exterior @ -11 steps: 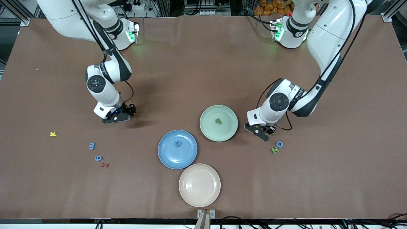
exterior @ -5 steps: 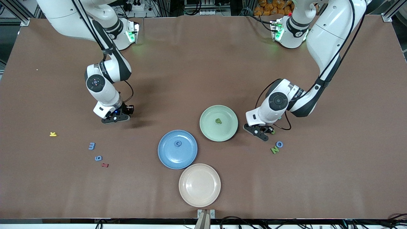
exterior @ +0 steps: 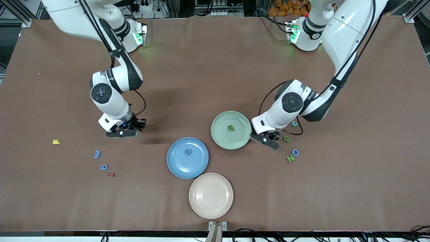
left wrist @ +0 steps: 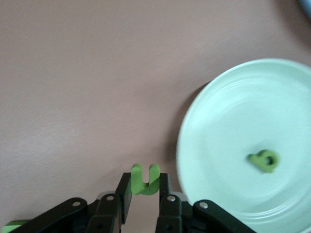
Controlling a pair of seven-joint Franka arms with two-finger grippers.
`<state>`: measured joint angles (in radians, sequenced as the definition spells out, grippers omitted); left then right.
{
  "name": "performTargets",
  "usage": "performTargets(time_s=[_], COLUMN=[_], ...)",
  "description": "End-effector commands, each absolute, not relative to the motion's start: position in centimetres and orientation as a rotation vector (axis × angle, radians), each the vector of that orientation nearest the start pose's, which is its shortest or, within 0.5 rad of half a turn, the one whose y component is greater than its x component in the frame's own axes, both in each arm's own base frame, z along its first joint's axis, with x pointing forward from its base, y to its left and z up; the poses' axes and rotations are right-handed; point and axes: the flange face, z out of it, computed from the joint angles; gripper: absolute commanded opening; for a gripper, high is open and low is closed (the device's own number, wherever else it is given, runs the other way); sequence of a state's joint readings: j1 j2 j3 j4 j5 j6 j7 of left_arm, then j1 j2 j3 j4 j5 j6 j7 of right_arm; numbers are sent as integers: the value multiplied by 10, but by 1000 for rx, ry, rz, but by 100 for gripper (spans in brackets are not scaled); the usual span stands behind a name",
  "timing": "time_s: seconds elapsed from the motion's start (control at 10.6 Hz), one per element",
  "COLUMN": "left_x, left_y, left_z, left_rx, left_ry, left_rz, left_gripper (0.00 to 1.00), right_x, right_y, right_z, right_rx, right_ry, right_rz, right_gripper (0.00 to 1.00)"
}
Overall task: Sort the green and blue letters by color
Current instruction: 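Drop the blue x on the blue plate while the left drops u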
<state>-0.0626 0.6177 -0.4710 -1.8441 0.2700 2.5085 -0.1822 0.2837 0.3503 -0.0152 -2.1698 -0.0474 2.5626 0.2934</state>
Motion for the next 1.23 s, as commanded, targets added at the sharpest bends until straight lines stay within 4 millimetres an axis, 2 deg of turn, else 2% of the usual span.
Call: performTargets(time_s=[0.0, 0.09, 0.19, 0.28, 0.38, 0.47, 0.57, 0.66, 0.76, 0.85, 0.95, 1.14], left_x=[548, 541, 531, 523, 522, 518, 522, 532, 548, 561, 572, 592], left_y=[-381, -398, -417, -427, -428, -433, -430, -412, -377, -339, -297, -228], left_z=[248, 248, 243, 239, 237, 241, 255, 269, 291, 306, 305, 292], left_rx=[-3257, -3282, -3296, -3291, -3292, -3292, -3292, -3259, -3176, -3072, -3009, -2972], left_ry=[635, 562, 521, 508, 493, 458, 435, 405, 449, 632, 765, 888], left_rz=[-141, -132, -112, -103, -99, -108, -138, -128, -109, -59, 16, 68], left_gripper=[0, 0, 0, 29, 90, 100, 100, 100, 100, 100, 100, 100], right_x=[592, 605, 621, 633, 645, 649, 650, 650, 649, 647, 646, 648], right_y=[220, 244, 257, 273, 292, 299, 302, 303, 304, 309, 311, 298], right_z=[261, 257, 256, 255, 253, 246, 242, 238, 236, 237, 240, 243], right_rx=[-2992, -2951, -2930, -2908, -2879, -2864, -2860, -2863, -2865, -2870, -2874, -2889], right_ry=[214, 274, 349, 401, 466, 522, 540, 541, 538, 512, 496, 507], right_rz=[-73, -76, -101, -123, -144, -146, -143, -137, -134, -147, -161, -164], right_gripper=[1, 1, 1, 1, 2, 3, 4, 10, 35, 99, 100, 100])
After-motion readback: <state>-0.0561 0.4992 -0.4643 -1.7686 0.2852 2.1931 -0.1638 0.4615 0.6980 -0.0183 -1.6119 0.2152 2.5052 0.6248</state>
